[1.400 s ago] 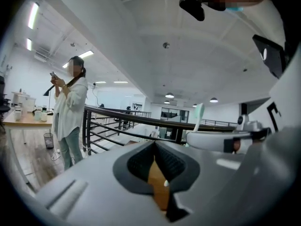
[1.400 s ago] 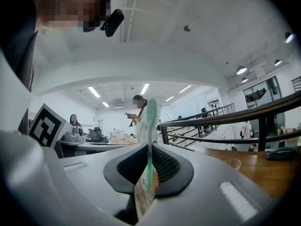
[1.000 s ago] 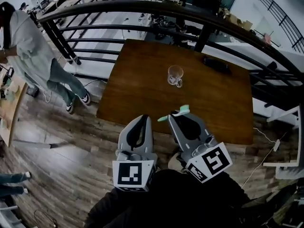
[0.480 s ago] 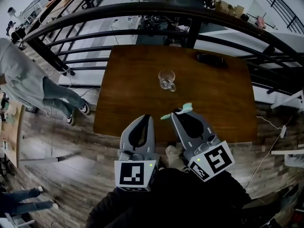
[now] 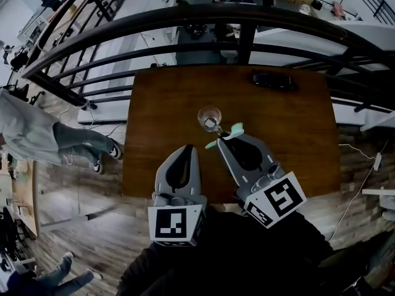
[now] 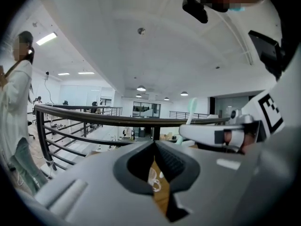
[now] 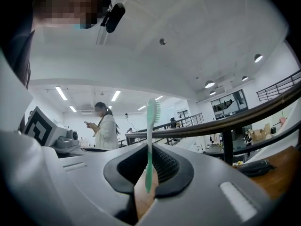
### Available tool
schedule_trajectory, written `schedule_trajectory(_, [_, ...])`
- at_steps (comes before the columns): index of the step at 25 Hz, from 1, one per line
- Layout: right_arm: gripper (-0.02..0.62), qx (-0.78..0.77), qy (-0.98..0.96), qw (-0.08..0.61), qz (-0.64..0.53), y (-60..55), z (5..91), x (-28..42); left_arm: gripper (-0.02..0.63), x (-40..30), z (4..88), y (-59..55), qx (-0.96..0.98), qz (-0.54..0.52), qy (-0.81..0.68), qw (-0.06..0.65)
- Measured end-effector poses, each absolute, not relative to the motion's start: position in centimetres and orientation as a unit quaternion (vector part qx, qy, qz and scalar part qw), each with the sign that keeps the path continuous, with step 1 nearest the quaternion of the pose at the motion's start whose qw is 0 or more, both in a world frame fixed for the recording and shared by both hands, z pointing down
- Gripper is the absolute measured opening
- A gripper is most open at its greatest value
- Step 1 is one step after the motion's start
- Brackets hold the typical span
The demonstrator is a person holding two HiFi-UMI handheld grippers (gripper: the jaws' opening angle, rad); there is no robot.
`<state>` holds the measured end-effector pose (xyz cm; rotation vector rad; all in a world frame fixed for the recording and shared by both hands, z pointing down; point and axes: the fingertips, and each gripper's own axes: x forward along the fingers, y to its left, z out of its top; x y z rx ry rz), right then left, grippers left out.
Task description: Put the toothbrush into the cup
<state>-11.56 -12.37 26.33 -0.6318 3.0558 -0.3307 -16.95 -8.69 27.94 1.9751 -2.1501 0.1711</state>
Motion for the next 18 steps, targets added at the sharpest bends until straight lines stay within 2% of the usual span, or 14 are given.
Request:
schedule_trajectory(6, [0.029,-0.171,0.981,0.017,-0.092,-16.5,23.9,-16.3,0.008,-21.4,26.0,-12.4,0.651,0.053,-0.752,0.092])
schedule_trajectory(18, [0.029,-0.216,0.967,-0.032,-0.131,-19.6,28.5,-17.9,0.008,-23.3,30.2,-15.9,0.672,0.069,-0.722,0.150])
